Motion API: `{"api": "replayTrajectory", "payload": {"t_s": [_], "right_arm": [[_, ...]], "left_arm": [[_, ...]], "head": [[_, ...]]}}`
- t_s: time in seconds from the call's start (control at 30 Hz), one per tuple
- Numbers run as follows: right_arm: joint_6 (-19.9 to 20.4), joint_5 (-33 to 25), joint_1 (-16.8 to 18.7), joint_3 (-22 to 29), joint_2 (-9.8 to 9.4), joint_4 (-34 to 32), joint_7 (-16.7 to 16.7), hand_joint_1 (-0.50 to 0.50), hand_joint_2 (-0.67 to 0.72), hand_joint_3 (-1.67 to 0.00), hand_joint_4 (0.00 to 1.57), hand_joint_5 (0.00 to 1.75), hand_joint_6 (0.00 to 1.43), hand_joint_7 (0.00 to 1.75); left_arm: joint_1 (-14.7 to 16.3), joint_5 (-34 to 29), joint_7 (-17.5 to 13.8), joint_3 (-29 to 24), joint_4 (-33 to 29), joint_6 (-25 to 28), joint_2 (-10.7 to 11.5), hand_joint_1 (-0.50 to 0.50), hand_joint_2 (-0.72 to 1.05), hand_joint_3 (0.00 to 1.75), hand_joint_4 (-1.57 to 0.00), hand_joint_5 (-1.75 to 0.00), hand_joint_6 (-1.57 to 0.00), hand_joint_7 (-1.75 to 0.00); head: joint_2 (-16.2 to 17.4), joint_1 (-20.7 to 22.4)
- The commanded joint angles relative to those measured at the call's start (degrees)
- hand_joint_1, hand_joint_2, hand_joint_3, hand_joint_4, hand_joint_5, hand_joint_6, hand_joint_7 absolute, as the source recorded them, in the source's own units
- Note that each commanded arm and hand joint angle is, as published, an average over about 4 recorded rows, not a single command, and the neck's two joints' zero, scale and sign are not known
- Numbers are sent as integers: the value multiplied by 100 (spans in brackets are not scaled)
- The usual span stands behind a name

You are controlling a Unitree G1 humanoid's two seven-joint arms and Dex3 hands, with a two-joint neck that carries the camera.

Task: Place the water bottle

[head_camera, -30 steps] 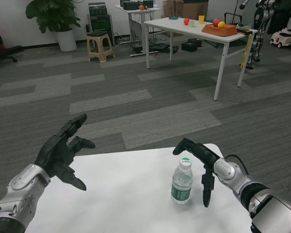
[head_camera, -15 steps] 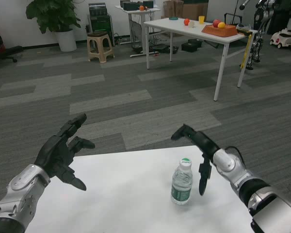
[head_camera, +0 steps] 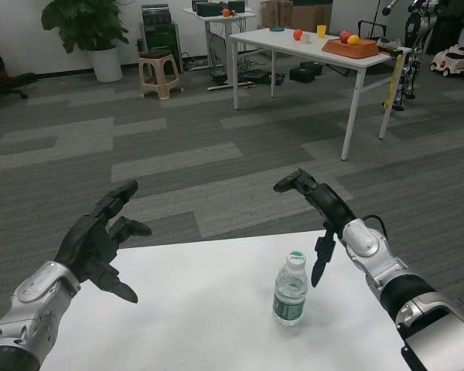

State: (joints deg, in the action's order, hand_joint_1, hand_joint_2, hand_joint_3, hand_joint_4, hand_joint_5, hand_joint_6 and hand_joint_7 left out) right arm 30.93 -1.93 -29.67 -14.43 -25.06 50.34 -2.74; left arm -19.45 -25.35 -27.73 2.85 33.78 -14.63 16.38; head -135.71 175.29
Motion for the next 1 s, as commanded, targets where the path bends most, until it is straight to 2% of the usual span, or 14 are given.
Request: {"api": "replayTrajectory", "payload": {"t_s": [0.03,0.23,0.47,1.0], "right_arm": [[36,-47,27,99,-16,-211,2,-46,66,0,0,0,0,112],[36,-53,40,142,-34,-521,-20,-46,66,0,0,0,0,112],[36,-62,78,202,-49,-706,-40,-46,66,0,0,0,0,115],[36,-88,139,237,-124,-1035,-51,-46,66,0,0,0,0,112]], "left_arm": [[-111,3,26,-32,34,-49,31,-50,-19,4,0,-175,0,-14],[-111,3,31,-34,32,-49,36,-50,-19,4,0,-175,0,-14],[-103,3,31,-30,32,-49,38,-50,-19,9,0,-175,0,-14],[-26,21,37,-47,-27,-49,31,-50,-19,9,0,-175,0,-14]], "head": [[0,-1],[5,-3],[-10,10],[-28,10]]}}
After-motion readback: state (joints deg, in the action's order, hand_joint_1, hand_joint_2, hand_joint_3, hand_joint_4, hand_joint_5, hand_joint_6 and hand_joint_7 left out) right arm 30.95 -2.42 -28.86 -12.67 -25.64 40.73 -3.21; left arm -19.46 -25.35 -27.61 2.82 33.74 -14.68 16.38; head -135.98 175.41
